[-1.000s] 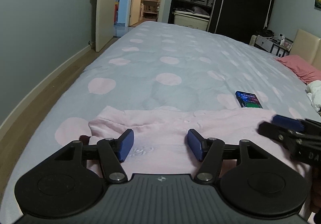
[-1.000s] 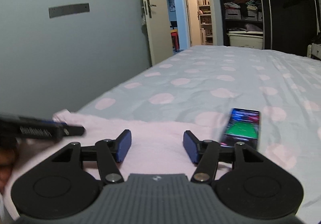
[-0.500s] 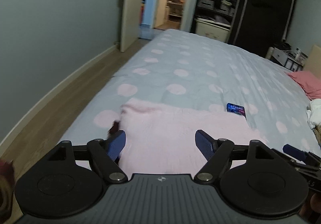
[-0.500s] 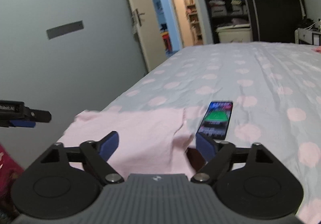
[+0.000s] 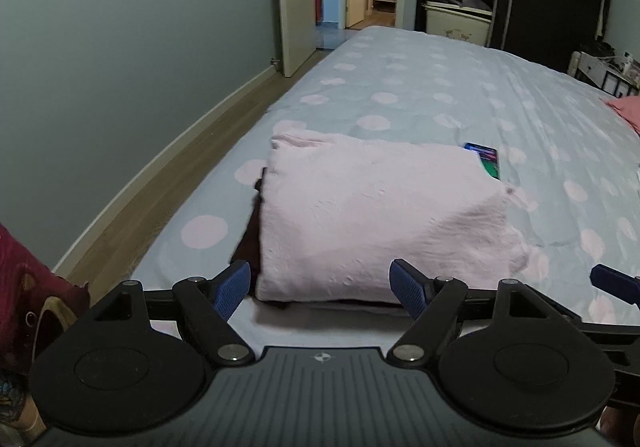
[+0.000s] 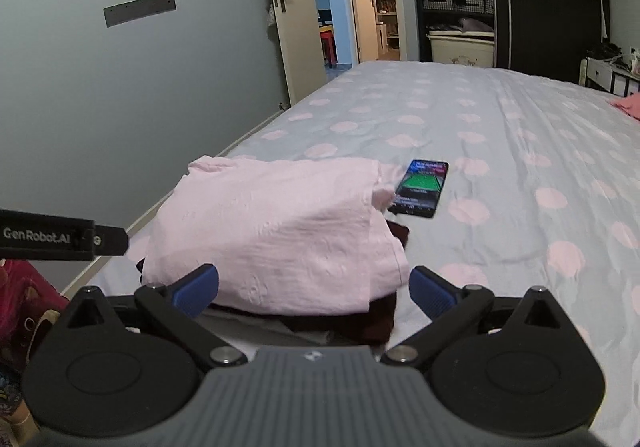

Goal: Fold clothes

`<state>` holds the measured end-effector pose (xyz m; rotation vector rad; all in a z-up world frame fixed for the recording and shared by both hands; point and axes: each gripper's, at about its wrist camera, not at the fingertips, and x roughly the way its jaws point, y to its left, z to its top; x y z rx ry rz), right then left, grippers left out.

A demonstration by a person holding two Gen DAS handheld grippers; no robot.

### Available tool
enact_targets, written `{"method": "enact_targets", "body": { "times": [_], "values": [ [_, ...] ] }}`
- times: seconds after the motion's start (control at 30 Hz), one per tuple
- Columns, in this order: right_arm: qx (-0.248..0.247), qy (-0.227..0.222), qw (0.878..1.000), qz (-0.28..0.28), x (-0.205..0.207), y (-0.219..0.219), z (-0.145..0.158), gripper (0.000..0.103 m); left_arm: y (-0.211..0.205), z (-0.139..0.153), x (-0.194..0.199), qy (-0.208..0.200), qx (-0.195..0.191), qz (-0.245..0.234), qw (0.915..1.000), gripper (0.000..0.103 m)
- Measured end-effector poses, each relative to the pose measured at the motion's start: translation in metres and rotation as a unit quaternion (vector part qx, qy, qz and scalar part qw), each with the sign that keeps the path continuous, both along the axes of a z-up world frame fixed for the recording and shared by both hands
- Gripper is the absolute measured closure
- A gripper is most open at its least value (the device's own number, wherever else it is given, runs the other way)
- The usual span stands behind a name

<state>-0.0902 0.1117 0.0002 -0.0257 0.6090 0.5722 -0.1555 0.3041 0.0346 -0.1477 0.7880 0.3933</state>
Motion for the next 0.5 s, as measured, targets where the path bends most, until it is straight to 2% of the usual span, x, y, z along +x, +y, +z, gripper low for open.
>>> {"method": "enact_targets", "body": {
  "times": [0.17,0.5],
  "values": [
    [-0.025,0.007,1.000,-0.008,-0.022,-0.002,0.008,0.001,-0.017,-0.005,-0.003,0.008,-0.001,-0.007,0.9999,0.027],
    [-0.051,0.043,0.998,-0.009,-0.026,0.000,0.015,0.001,-0.028,-0.016,-0.009,0.025,0.000,0.004,0.9997,0.027]
  ]
}}
